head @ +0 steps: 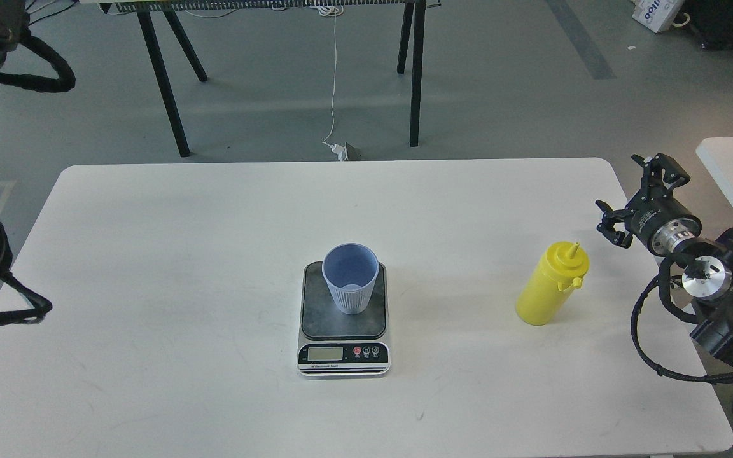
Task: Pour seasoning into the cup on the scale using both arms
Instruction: 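Open the left gripper and withdraw the left arm up and away, then bring the right gripper down beside the yellow squeeze bottle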
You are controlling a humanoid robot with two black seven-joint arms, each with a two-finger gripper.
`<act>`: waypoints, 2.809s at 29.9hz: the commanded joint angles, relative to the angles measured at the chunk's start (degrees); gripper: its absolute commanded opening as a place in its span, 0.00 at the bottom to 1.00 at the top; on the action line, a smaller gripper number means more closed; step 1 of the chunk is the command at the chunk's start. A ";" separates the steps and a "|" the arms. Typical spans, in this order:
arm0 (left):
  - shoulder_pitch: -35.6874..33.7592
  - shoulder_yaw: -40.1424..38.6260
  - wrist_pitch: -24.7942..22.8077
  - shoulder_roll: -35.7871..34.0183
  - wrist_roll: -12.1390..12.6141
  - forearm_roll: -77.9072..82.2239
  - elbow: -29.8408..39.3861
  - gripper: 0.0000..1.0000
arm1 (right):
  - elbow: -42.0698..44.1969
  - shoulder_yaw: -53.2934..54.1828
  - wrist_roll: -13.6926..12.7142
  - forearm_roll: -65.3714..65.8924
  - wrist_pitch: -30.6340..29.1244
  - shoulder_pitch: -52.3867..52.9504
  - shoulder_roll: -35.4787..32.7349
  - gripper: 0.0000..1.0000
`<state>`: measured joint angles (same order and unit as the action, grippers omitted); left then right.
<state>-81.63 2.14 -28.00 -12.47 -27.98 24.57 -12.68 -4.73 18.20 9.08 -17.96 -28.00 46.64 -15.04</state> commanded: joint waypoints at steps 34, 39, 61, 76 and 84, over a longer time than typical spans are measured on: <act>15.54 -27.80 0.00 -3.53 -0.02 -7.69 -5.69 0.99 | -55.90 32.68 -17.17 -52.53 0.00 -30.35 -30.84 1.00; 15.54 -27.89 0.00 -2.91 -0.02 -7.78 -5.51 0.99 | -64.00 33.04 -17.08 -52.35 0.00 -46.00 -32.42 1.00; 16.94 -27.80 0.00 -3.61 -0.02 -7.87 -5.60 0.99 | -68.05 29.43 -16.47 -30.48 0.00 -53.85 -20.83 1.00; 18.79 -27.80 0.00 -3.26 -0.02 -7.96 -5.60 0.99 | -65.77 29.43 -16.38 -28.54 0.00 -48.22 -20.56 1.00; 19.23 -27.89 0.00 -3.35 -0.02 -7.96 -5.60 0.99 | -61.81 29.26 -16.47 -26.34 0.00 -45.76 -18.89 1.00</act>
<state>-62.43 -25.69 -28.00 -15.73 -27.99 16.61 -18.28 -67.56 47.47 -7.32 -45.27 -28.00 0.17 -34.75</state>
